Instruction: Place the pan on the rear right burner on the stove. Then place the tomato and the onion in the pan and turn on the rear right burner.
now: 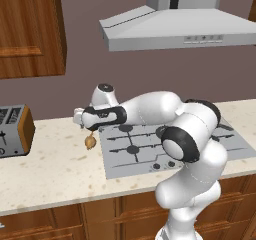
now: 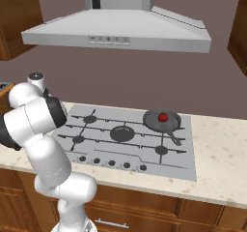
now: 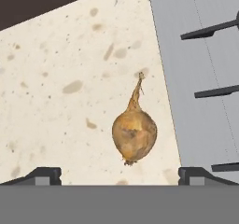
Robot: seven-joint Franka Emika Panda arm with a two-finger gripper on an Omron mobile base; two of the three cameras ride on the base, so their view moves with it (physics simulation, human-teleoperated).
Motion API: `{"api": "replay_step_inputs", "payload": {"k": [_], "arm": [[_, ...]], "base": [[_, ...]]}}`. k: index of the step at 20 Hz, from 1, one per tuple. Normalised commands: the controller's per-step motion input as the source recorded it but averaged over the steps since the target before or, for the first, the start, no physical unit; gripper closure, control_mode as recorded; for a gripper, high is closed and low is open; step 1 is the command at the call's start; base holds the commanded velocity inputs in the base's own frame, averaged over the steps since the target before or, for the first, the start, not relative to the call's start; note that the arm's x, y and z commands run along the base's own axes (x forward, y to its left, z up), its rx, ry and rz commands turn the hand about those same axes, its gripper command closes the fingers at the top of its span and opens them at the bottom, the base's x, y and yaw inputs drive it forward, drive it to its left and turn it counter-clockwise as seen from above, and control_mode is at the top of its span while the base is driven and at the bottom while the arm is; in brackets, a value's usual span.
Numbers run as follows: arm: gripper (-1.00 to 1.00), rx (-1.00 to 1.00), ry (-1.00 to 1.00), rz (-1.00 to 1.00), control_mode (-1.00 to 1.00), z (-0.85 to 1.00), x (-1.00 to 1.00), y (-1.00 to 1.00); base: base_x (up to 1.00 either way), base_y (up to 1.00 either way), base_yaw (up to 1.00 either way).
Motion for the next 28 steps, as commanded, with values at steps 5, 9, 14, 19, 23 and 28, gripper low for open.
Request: {"api": "replay_step_inputs", "payload": {"k": [5, 9, 14, 19, 23, 28], "arm": [[-1.0, 0.0, 0.02, 0.0, -1.0, -0.31, 0.0, 0.01], [-1.0, 0.0, 0.0, 0.0, -1.0, -0.03, 0.0, -0.01], [-1.0, 0.0, 0.0, 0.0, -1.0, -0.05, 0.0, -0.11], [-1.0, 0.0, 0.0, 0.0, -1.0, -0.12, 0.0, -0.21], [-1.0, 0.0, 0.0, 0.0, -1.0, -0.15, 0.0, 0.0], [-1.0, 0.0, 0.0, 0.0, -1.0, -0.29, 0.02, 0.07]], "base": [[0.0, 0.0, 0.0], [0.0, 0.0, 0.0], [0.0, 0.0, 0.0], [0.0, 0.0, 0.0], [0.0, 0.0, 0.0], [0.0, 0.0, 0.0]]}}
